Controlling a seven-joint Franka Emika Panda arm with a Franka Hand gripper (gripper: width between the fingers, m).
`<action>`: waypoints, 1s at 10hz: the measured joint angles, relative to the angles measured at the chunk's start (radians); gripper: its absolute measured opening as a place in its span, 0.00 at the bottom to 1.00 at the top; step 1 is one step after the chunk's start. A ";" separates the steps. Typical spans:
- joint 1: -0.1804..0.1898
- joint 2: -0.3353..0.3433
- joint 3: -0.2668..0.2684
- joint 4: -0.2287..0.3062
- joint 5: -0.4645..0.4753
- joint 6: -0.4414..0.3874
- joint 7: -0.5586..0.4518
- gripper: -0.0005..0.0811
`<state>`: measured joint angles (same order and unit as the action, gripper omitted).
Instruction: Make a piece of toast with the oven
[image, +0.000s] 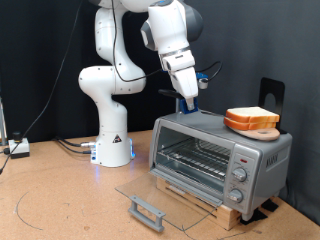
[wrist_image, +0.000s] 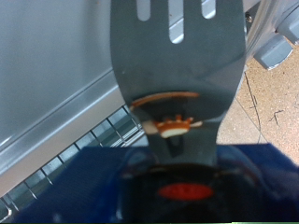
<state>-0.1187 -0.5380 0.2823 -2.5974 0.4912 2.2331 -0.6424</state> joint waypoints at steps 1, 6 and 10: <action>0.000 0.000 0.000 0.000 -0.001 -0.005 0.000 0.50; 0.000 0.009 0.032 0.000 -0.004 -0.009 0.019 0.50; -0.004 0.015 0.043 -0.002 -0.010 -0.011 0.030 0.50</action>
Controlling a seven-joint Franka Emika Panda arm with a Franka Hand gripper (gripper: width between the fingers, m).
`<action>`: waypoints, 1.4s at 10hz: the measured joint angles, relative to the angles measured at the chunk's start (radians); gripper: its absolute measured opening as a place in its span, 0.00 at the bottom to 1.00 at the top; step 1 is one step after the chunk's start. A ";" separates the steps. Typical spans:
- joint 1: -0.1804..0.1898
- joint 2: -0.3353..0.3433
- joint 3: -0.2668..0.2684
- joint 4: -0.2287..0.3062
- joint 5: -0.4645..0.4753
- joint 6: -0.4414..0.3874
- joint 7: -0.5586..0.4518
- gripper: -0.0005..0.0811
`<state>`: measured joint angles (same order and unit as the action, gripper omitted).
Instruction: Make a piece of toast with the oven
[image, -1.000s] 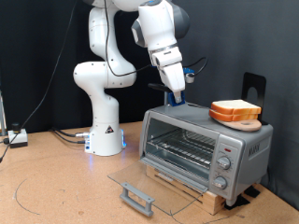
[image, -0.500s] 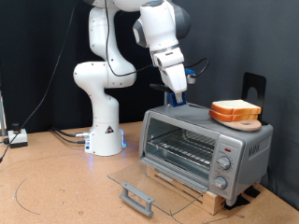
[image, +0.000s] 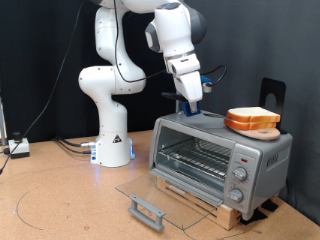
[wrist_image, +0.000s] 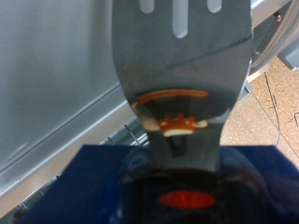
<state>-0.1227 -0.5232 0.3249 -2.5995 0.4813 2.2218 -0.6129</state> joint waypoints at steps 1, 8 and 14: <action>-0.001 0.001 -0.001 0.000 0.000 -0.006 0.000 0.50; 0.000 -0.007 -0.027 0.000 0.013 -0.033 -0.030 0.50; -0.001 0.009 0.020 -0.002 -0.002 -0.010 0.028 0.50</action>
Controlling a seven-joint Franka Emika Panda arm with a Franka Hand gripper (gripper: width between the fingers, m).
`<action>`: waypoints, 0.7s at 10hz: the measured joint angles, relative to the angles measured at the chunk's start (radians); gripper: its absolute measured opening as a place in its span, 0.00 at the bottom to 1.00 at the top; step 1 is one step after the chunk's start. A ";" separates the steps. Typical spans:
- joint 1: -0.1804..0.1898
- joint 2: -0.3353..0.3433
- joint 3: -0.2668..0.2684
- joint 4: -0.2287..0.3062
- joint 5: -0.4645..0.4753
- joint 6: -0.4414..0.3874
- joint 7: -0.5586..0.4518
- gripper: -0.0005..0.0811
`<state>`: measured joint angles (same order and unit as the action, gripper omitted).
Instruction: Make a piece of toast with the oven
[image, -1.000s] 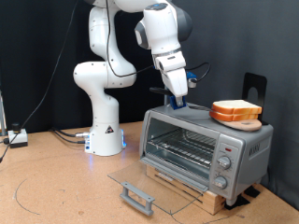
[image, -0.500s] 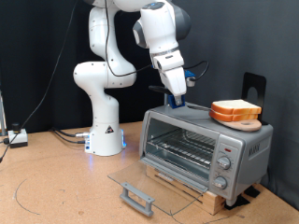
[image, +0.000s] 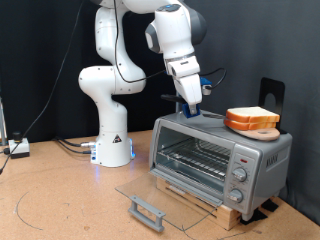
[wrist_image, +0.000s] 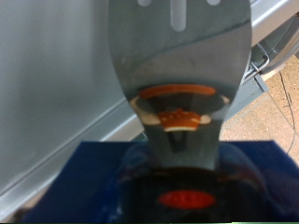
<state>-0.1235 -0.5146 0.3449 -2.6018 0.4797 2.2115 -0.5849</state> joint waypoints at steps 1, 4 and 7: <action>0.000 0.009 0.022 0.000 -0.006 0.012 0.028 0.50; 0.000 0.051 0.100 0.011 -0.011 0.066 0.105 0.50; 0.001 0.078 0.157 0.038 -0.009 0.105 0.153 0.50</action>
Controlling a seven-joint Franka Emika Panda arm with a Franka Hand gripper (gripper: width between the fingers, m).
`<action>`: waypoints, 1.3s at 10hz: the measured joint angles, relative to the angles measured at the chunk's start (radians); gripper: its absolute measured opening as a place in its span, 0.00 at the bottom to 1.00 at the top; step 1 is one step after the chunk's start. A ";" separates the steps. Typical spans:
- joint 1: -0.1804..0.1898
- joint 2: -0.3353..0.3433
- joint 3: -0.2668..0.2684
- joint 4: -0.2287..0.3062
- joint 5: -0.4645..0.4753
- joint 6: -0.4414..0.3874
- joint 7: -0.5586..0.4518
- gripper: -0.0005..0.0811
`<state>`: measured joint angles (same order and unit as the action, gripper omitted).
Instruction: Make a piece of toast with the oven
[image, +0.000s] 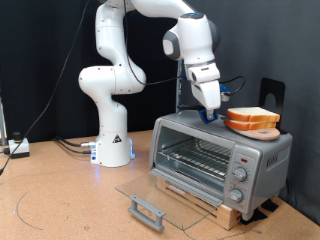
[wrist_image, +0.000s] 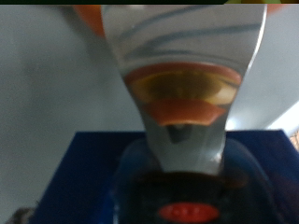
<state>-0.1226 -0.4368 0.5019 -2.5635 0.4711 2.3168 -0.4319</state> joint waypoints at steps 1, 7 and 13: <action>0.000 0.003 0.012 0.009 0.003 0.012 0.008 0.50; -0.001 0.025 0.042 0.035 0.026 0.050 0.053 0.50; -0.002 -0.024 -0.115 0.022 0.125 -0.015 -0.128 0.50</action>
<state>-0.1245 -0.4605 0.3869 -2.5413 0.5965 2.3016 -0.5598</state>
